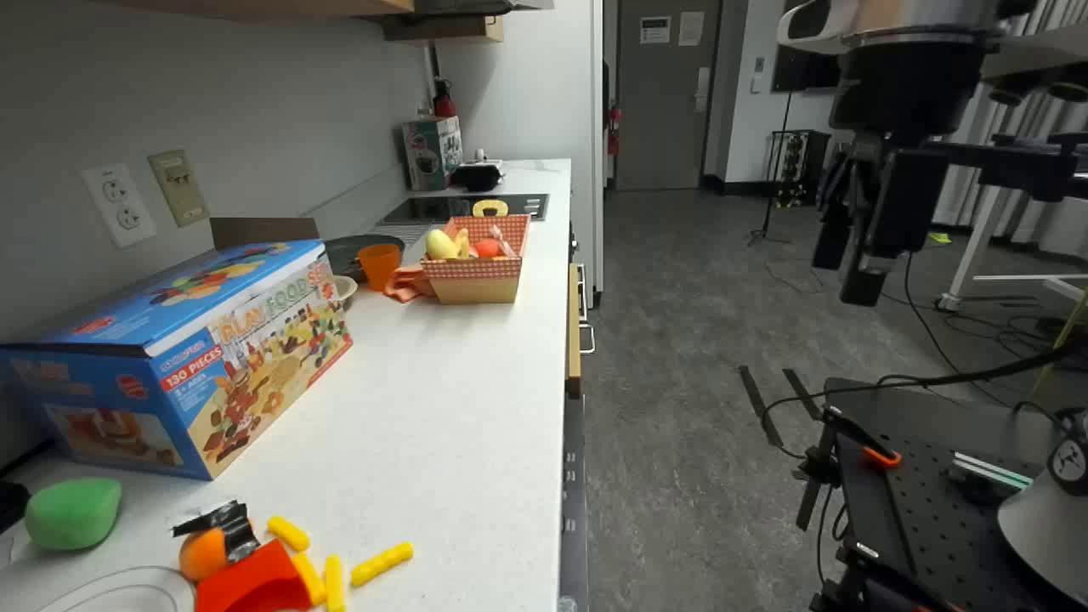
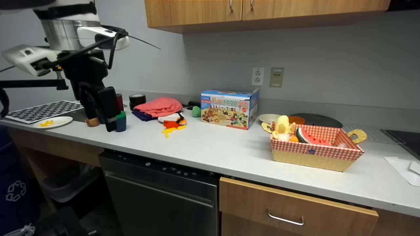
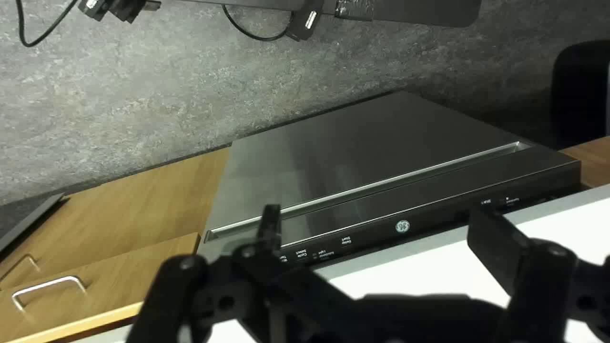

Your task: Open the drawer, then remove the pineapple plushie from the drawer

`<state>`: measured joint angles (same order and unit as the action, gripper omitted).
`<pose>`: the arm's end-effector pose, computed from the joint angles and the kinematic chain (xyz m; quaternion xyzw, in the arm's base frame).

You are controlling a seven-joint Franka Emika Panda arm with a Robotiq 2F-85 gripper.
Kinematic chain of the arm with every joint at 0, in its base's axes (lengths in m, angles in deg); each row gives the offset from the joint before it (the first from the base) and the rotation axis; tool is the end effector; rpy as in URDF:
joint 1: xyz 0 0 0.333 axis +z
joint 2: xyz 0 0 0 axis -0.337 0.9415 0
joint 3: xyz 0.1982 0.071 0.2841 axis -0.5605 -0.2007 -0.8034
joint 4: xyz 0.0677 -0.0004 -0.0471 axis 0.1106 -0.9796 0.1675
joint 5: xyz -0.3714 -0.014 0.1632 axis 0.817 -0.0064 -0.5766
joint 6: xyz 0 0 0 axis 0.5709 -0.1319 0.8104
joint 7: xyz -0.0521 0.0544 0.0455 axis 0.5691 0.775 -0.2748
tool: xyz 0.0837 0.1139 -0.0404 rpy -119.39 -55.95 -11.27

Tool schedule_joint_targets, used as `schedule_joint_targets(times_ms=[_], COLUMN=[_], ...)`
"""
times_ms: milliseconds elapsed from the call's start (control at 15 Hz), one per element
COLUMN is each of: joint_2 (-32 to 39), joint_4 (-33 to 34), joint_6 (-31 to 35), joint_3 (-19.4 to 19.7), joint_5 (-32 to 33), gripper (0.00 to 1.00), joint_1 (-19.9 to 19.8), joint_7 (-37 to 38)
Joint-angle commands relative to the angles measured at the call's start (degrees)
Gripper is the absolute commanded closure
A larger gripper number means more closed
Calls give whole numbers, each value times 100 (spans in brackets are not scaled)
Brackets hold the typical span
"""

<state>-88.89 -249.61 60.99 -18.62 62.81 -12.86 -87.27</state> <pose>0.2700 0.0567 0.4343 -0.9968 -0.0424 -0.0410 0.0534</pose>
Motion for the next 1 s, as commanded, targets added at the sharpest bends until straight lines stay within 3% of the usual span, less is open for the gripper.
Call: schedule_joint_targets(times_ms=[0, 733, 933], joint_2=[13, 21, 407], joint_4=[17, 17, 373], joint_6=[-19, -20, -55], joint_3=[-25, -25, 205], joint_5=[-21, -21, 126], gripper=[0, 0, 0], joint_1=[-33, -33, -352], joint_7=[-23, -23, -34])
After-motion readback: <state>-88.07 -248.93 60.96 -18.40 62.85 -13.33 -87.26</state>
